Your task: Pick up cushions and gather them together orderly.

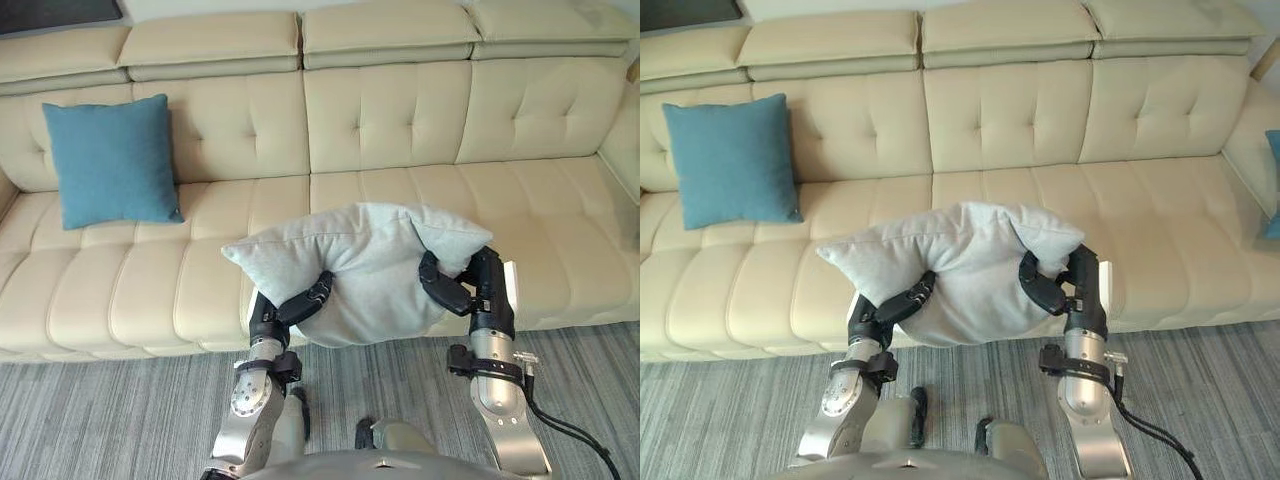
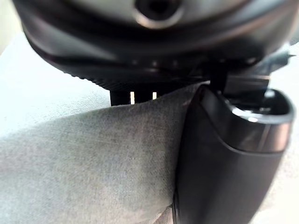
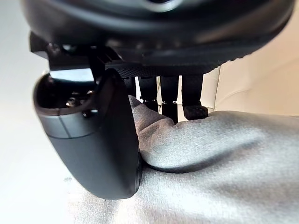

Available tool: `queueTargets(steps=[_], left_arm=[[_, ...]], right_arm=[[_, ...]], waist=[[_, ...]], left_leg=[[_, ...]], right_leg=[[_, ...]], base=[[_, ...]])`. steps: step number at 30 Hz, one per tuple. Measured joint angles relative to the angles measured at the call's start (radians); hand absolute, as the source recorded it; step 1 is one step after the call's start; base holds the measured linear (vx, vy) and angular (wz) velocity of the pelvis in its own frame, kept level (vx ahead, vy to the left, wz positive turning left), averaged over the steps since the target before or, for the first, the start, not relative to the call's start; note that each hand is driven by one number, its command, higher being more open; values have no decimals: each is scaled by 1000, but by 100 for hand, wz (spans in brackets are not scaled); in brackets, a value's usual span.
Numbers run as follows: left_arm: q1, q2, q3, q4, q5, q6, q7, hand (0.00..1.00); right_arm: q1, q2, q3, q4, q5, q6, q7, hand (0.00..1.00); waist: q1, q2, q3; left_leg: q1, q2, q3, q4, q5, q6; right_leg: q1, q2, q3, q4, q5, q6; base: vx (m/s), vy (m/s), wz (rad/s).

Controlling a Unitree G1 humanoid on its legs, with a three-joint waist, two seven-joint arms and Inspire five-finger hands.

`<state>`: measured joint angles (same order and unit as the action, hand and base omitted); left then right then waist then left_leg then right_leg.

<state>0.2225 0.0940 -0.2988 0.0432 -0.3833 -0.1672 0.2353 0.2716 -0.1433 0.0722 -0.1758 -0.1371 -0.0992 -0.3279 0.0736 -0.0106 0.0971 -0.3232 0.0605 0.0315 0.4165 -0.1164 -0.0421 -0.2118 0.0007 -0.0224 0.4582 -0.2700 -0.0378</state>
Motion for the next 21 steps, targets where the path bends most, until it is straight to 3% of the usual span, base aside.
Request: queueTargets(steps=[3, 5, 7, 8, 10, 11, 12, 13, 14, 15, 16, 21], left_arm=[[2, 8, 0, 5, 0, 5, 0, 0], [3, 21, -5, 14, 0, 5, 0, 0], [3, 53, -7, 23, 2, 17, 0, 0], [3, 61, -7, 25, 4, 21, 0, 0], [2, 69, -3, 33, 25, 24, 0, 0], [0, 69, -2, 33, 33, 24, 0, 0], [0, 71, -1, 34, 33, 24, 0, 0], [0, 84, 1, 42, 32, 24, 0, 0], [-1, 99, 1, 42, 32, 24, 0, 0], [-15, 81, 0, 79, 31, 31, -3, 0], [-14, 70, -7, 84, 31, 37, -4, 0], [-14, 42, -12, 84, 33, 38, -24, 0]], right_arm=[[8, 1, 0, 19, 0, 1, 5, 0], [1, 1, 0, 48, 0, 1, 7, 0], [-28, 6, 0, 142, 0, 1, 18, 0], [-33, 8, 1, 165, 0, 1, 20, 0], [-36, 7, 9, 221, -1, 1, 28, 0], [-37, 5, 9, 234, -1, 1, 35, 0], [-37, 3, 10, 235, -1, 1, 37, 0], [-37, 2, 19, 241, -2, 2, 40, 0], [-37, 3, 24, 240, -3, 2, 41, 0], [-59, -19, 25, 264, -8, 6, 43, 0], [-64, -39, 23, 270, -17, 7, 43, 0], [-59, -52, 1, 261, -19, 8, 41, 0]], waist=[[-1, -27, -24], [-3, -30, -24], [-15, -39, -26], [-22, -40, -26], [-32, -40, -27], [-34, -26, -18], [-37, -22, -15], [-45, -37, -20], [-53, -63, -18], [-57, -30, -6], [-51, -16, -6], [-51, -7, -7]], left_leg=[[51, -24, 43, -22, -15, 19], [119, -32, 68, -64, -34, 28], [214, -33, 84, -108, -61, 36], [233, -29, 81, -118, -62, 38], [264, -9, 66, -140, -63, 38], [265, 23, 45, -136, -76, 17], [265, 33, 35, -132, -82, 8], [257, 33, 24, -117, -93, -10], [253, 12, 13, -100, -101, -24], [244, 44, -25, -86, -118, -40], [232, 62, -38, -86, -118, -39], [221, 95, -52, -148, -97, -28]], right_leg=[[31, -31, 30, -14, 1, 36], [34, -48, 31, 57, -9, 93], [-46, -77, -4, 321, 38, 190], [-73, -85, -20, 372, 46, 175], [-137, -125, -71, 419, -16, 71], [-167, -128, -74, 346, -23, 61], [-170, -126, -70, 299, -20, 65], [-155, -130, -33, 130, 31, 92], [-136, -146, 4, 17, 138, 103], [-121, -117, -18, 23, 131, 94], [-118, -96, -31, 0, 138, 83], [-117, -64, -84, -38, 146, 54]], base=[[362, 126, -34], [257, 77, -37], [299, 45, -29], [220, -59, -3], [205, -123, 9], [170, -152, 11], [165, -210, 24], [131, -204, 33], [137, -341, 39], [73, -280, 22], [67, -282, 7], [30, -121, 19]])
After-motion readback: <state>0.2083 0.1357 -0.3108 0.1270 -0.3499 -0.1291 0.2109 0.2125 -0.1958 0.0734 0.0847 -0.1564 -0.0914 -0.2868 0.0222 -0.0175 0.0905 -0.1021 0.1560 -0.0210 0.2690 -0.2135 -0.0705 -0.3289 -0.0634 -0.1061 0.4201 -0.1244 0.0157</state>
